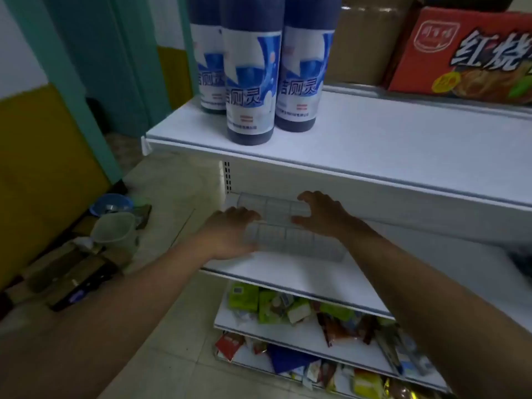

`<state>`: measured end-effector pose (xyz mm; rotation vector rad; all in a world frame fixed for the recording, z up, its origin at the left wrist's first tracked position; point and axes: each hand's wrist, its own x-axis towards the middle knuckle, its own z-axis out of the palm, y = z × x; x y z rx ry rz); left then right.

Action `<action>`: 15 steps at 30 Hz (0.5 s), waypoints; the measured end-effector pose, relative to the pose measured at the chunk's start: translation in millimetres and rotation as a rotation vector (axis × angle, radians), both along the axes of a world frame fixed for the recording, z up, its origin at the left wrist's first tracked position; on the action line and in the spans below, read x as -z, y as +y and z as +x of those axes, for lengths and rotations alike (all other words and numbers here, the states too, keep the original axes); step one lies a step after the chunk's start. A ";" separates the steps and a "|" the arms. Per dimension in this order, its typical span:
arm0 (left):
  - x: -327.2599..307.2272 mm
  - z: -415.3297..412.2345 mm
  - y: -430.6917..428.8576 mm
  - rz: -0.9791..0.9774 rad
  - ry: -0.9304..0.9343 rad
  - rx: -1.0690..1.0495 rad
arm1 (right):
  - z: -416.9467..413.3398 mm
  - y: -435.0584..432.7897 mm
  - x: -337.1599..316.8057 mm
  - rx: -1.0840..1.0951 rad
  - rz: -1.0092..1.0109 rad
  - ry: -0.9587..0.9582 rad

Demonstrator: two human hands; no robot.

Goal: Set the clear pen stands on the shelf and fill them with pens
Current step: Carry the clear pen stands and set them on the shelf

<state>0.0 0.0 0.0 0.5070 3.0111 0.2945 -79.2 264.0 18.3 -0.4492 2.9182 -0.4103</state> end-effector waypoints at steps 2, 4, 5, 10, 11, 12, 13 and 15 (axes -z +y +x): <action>11.7 -20.0 -1.5 -0.016 -0.031 0.028 | -21.9 -12.9 9.4 0.004 0.050 -0.002; 29.3 -34.8 -1.3 -0.047 -0.061 0.066 | -37.9 -22.4 20.8 0.017 0.092 -0.061; 38.3 -42.3 -0.5 -0.063 -0.081 0.078 | -46.5 -26.3 28.3 0.022 0.103 -0.090; 61.5 -60.5 -0.8 -0.074 -0.054 0.103 | -66.9 -34.4 54.3 0.042 0.148 -0.159; 62.8 -62.0 -1.1 -0.069 -0.033 0.106 | -68.1 -34.5 58.4 0.048 0.149 -0.129; 64.1 -62.8 -1.1 -0.065 -0.012 0.112 | -69.0 -34.6 62.7 0.056 0.147 -0.101; 64.5 -62.9 -1.2 -0.072 0.001 0.117 | -69.0 -34.8 65.2 0.060 0.146 -0.079; 65.0 -62.3 -0.9 -0.072 0.008 0.118 | -69.5 -34.6 67.9 0.063 0.139 -0.063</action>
